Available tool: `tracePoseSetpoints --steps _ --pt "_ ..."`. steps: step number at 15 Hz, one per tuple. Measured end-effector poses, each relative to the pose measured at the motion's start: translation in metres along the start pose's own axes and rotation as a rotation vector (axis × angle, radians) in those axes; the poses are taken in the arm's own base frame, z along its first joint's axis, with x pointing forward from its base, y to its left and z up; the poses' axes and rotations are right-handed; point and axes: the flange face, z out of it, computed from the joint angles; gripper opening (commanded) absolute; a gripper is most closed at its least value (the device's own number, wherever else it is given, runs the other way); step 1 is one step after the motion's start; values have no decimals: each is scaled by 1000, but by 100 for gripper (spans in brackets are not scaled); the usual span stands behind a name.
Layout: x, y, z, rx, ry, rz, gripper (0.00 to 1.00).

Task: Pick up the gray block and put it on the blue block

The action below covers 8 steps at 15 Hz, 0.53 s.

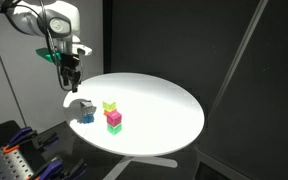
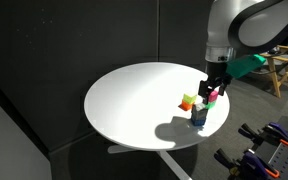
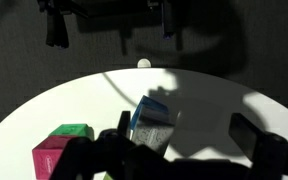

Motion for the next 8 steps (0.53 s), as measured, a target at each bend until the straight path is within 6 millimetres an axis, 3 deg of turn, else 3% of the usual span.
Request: tracePoseSetpoints --steps 8 --pt "-29 10 -28 -2 37 -56 100"
